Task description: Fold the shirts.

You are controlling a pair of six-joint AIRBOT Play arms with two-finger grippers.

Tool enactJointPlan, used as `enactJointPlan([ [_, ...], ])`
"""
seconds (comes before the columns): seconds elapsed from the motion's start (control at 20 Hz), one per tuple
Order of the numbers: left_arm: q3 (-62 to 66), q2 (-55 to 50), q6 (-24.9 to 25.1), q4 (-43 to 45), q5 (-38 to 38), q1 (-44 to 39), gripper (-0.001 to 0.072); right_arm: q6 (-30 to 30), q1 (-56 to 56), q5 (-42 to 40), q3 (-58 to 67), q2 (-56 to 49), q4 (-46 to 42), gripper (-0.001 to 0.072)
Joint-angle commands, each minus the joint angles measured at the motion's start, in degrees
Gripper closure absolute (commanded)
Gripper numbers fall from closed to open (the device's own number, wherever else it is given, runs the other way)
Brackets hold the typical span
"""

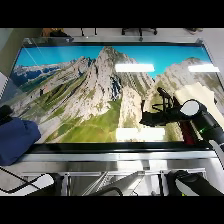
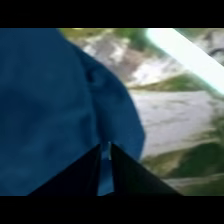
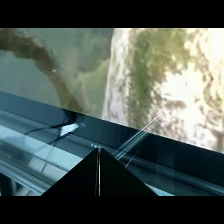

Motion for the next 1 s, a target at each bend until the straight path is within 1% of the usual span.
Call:
enactJointPlan([
  [0.0, 0.63, 0.04, -2.05, 7.02, -1.16, 8.07, 0.0024, -0.04, 0.02, -0.07, -0.02, -1.05, -0.07, 0.0686],
  [0.1, -1.38, -0.09, -2.03, 7.10, -1.46, 13.94, 0.0025, -0.04, 0.02, -0.04, -0.02, -1.53, -0.22, 0.0684],
  [0.15, -2.01, -0.09, -2.01, 7.10, -1.38, 16.70, 0.0025, -0.02, 0.02, -0.04, -0.02, -1.66, -0.20, 0.0638],
  [0.25, -3.52, -0.09, -1.79, 7.04, 0.17, 22.29, 0.0025, -0.04, 0.02, -0.09, -0.02, -1.86, -0.20, 0.0180],
  [0.3, -4.74, -0.09, -1.14, 6.95, 1.33, 24.98, 0.0025, -0.02, 0.02, -0.11, -0.02, -1.90, -0.20, 0.0134],
  [0.4, -7.28, -0.22, 0.66, 6.10, 4.96, 29.03, 0.0026, -0.02, 0.02, -0.11, -0.02, -1.90, -0.22, 0.0135],
  [0.5, -10.34, -0.26, 3.76, 1.84, 9.77, 31.06, 0.0026, -0.02, 0.02, -0.55, -0.02, -1.90, -0.20, 0.0134],
  [0.65, -14.19, -0.28, 8.96, -6.16, 17.94, 30.80, 0.0028, -0.04, 0.02, -0.50, -0.02, -1.88, -0.17, 0.0135],
  [0.75, -16.37, -0.87, 10.88, -8.50, 22.95, 29.00, 0.0028, -0.04, 0.02, -0.52, -0.02, -1.88, -0.15, 0.0135],
  [0.9, -16.57, -5.20, 11.08, -8.44, 23.87, 26.01, 0.0030, -0.02, 0.02, -1.42, -0.02, -1.90, -0.17, 0.0135],
  [0.95, -16.55, -6.71, 11.08, -8.44, 23.87, 25.03, 0.0073, -0.02, 0.02, -1.55, -0.02, -1.90, -0.15, 0.0135],
])
